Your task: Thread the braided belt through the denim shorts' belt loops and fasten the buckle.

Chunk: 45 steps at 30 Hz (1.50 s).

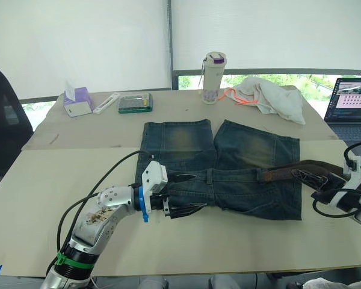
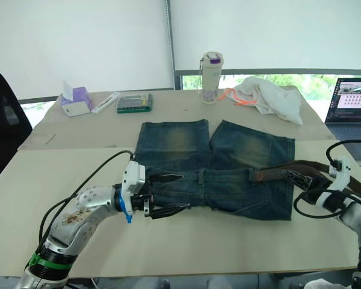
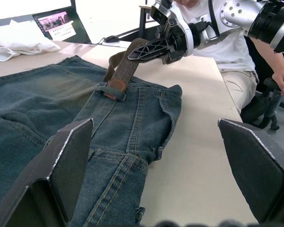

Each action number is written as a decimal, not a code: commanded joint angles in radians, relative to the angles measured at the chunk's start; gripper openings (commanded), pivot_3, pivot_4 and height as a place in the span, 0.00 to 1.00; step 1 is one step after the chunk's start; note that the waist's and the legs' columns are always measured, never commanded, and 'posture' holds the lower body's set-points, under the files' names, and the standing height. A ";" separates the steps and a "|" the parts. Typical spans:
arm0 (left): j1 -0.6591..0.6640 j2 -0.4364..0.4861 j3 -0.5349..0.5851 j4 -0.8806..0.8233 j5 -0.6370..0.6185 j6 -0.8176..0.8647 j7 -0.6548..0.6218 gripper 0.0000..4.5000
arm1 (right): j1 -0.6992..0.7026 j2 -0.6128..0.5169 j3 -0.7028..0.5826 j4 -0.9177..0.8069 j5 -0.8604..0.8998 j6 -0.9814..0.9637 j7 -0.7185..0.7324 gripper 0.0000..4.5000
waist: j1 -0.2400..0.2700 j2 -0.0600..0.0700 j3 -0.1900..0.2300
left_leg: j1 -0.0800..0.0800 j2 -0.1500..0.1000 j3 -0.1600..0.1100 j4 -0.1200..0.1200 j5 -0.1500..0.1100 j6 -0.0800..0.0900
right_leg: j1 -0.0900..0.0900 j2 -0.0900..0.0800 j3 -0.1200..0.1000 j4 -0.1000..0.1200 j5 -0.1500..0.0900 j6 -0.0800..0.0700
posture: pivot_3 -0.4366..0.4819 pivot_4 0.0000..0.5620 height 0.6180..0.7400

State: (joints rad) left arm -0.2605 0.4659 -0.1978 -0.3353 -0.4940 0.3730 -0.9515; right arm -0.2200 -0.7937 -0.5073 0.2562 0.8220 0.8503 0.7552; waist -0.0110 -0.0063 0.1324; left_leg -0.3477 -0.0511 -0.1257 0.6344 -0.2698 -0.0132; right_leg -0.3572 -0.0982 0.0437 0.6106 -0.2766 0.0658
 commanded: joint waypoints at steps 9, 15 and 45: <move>-0.006 -0.038 0.017 0.015 -0.016 -0.011 0.007 0.99 | -0.051 0.056 0.018 -0.063 0.012 0.057 -0.008 0.00 | -0.004 0.000 0.000 | 0.001 0.000 0.000 0.000 0.000 0.000 | 0.000 0.000 0.000 0.000 0.000 0.000 | 0.48 0.27 1.00; -0.003 -0.065 0.032 0.042 -0.043 0.008 0.010 0.99 | -0.080 0.135 0.022 -0.029 0.039 0.133 -0.018 0.00 | -0.002 0.002 -0.001 | 0.001 0.001 -0.001 0.000 0.000 0.000 | 0.000 0.001 0.000 0.000 0.000 0.000 | 0.48 0.27 1.00; -0.338 -0.587 0.224 0.616 -0.340 0.559 0.323 0.99 | -0.015 0.275 -0.149 -0.079 0.435 0.380 -0.015 0.00 | -0.002 -0.001 0.000 | -0.001 -0.001 0.000 0.004 0.000 0.000 | 0.000 0.001 -0.001 0.002 0.000 0.001 | 0.48 0.27 1.00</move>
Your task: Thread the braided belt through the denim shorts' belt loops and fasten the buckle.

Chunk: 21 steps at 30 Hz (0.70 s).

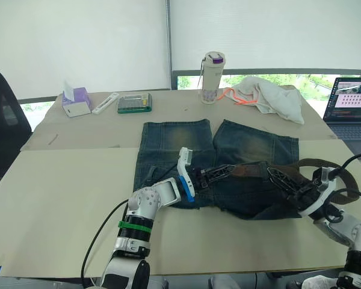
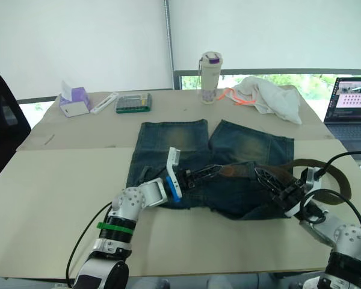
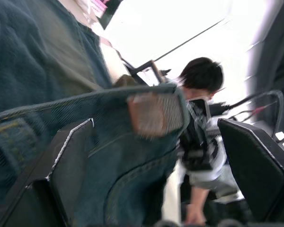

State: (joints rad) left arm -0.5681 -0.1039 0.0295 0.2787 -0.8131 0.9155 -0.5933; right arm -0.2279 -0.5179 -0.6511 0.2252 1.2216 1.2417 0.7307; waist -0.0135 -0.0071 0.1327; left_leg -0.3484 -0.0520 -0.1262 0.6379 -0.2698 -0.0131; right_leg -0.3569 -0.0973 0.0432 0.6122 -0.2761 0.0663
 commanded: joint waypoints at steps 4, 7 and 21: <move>-0.048 -0.031 -0.018 0.026 0.003 0.004 -0.061 0.99 | -0.002 -0.006 0.004 -0.055 0.031 -0.019 0.014 0.00 | 0.001 0.000 0.000 | 0.000 0.000 0.000 0.000 0.000 0.000 | 0.000 0.000 0.000 0.000 0.000 0.000 | 0.48 0.27 1.00; -0.061 -0.046 0.002 0.051 0.007 -0.018 -0.058 0.99 | 0.006 -0.011 0.006 -0.063 0.035 -0.013 0.016 0.00 | 0.001 0.000 0.000 | 0.000 0.000 0.000 0.000 0.000 0.000 | 0.000 0.000 0.000 0.000 0.000 0.000 | 0.48 0.27 1.00; -0.055 -0.068 0.009 0.083 0.042 -0.090 -0.032 0.07 | 0.037 -0.030 0.048 -0.105 -0.001 -0.048 0.045 0.46 | 0.001 0.000 0.000 | 0.000 0.000 0.000 0.000 0.000 0.000 | 0.000 0.000 0.000 0.000 0.000 0.000 | 0.48 0.27 1.00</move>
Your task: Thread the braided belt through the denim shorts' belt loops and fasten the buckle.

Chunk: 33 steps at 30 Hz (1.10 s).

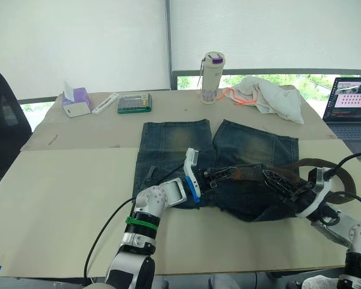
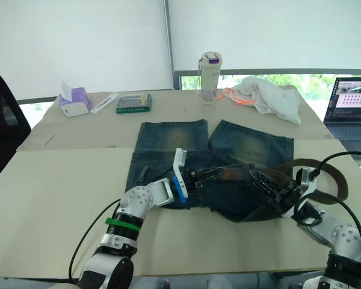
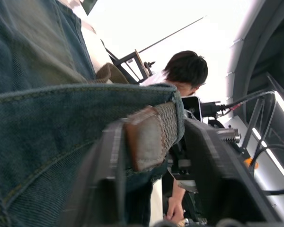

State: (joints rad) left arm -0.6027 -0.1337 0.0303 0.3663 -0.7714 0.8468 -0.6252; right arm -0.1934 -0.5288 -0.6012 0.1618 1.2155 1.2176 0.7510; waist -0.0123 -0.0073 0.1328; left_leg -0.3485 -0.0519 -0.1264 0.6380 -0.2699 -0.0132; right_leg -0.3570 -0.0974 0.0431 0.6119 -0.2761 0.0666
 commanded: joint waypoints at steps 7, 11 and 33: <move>-0.020 -0.035 0.011 -0.007 0.032 -0.062 0.038 0.00 | 0.049 -0.112 -0.050 -0.045 -0.066 -0.114 0.043 0.99 | 0.001 0.000 0.000 | 0.000 0.000 0.000 0.000 0.000 0.000 | 0.000 0.000 0.000 0.000 0.000 0.000 | 0.48 0.27 1.00; -0.015 -0.017 -0.001 -0.019 0.060 -0.071 0.056 0.00 | 0.122 -0.183 -0.056 -0.101 -0.073 -0.121 0.090 0.99 | 0.002 -0.001 0.000 | -0.001 -0.001 0.000 0.000 0.000 0.000 | 0.000 -0.001 0.000 -0.001 0.000 0.001 | 0.48 0.27 1.00; 0.186 0.126 0.164 -0.464 -0.204 0.257 0.249 0.00 | 0.116 0.341 0.198 -0.474 0.130 -0.278 -0.492 0.99 | 0.001 0.002 -0.005 | -0.004 -0.001 -0.007 -0.001 0.002 -0.003 | -0.010 0.000 0.003 0.003 0.002 0.000 | 0.48 0.27 1.00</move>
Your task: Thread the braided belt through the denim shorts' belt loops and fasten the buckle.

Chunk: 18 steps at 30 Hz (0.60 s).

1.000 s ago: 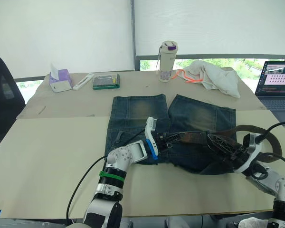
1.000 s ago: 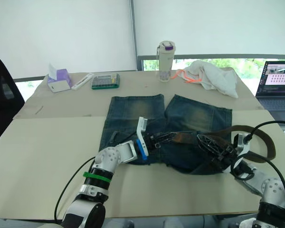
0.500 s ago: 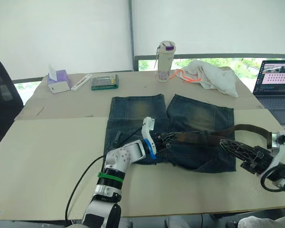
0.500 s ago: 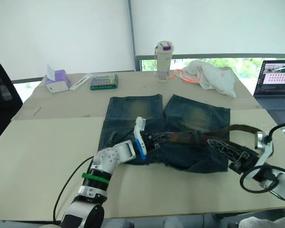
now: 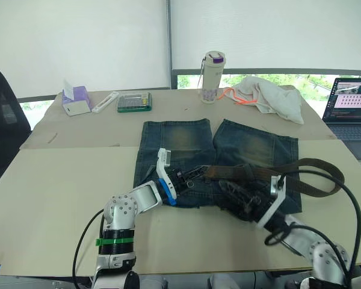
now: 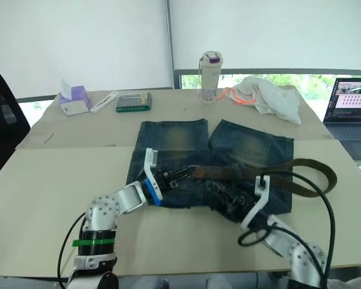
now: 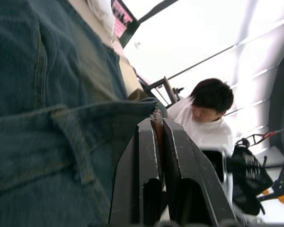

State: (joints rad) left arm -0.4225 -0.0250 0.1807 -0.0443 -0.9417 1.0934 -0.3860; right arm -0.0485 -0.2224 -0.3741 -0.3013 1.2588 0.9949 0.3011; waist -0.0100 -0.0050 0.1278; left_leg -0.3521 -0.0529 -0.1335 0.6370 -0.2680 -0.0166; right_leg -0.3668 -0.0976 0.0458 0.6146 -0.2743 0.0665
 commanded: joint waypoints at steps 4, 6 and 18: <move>0.006 0.017 0.020 -0.049 -0.052 0.008 0.029 0.00 | -0.035 0.058 -0.017 -0.012 0.112 -0.089 -0.087 0.99 | -0.001 0.001 -0.001 | 0.000 0.000 0.000 -0.003 0.000 -0.001 | -0.001 0.000 -0.001 -0.001 0.000 -0.001 | 0.48 0.27 1.00; 0.005 0.014 0.011 -0.046 -0.049 0.001 0.032 0.00 | -0.033 0.058 -0.008 -0.012 0.109 -0.101 -0.094 0.87 | -0.002 0.001 -0.001 | 0.000 0.000 0.000 -0.003 0.001 -0.001 | -0.001 0.000 0.000 -0.001 0.000 -0.001 | 0.48 0.27 1.00; -0.003 -0.034 -0.026 -0.010 -0.024 -0.039 0.042 0.00 | -0.020 0.025 0.034 -0.025 0.089 -0.131 -0.095 0.00 | -0.004 0.001 -0.001 | 0.000 0.001 0.004 -0.003 0.001 -0.001 | -0.001 0.001 0.000 -0.001 0.001 -0.001 | 0.48 0.27 1.00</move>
State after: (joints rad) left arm -0.4146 -0.0536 0.1713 -0.0477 -0.9657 1.0699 -0.3369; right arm -0.0573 -0.1922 -0.3518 -0.2941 1.3373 0.8812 0.2007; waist -0.0139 -0.0042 0.1271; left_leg -0.3522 -0.0524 -0.1296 0.6342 -0.2672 -0.0175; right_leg -0.3677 -0.0966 0.0455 0.6139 -0.2737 0.0653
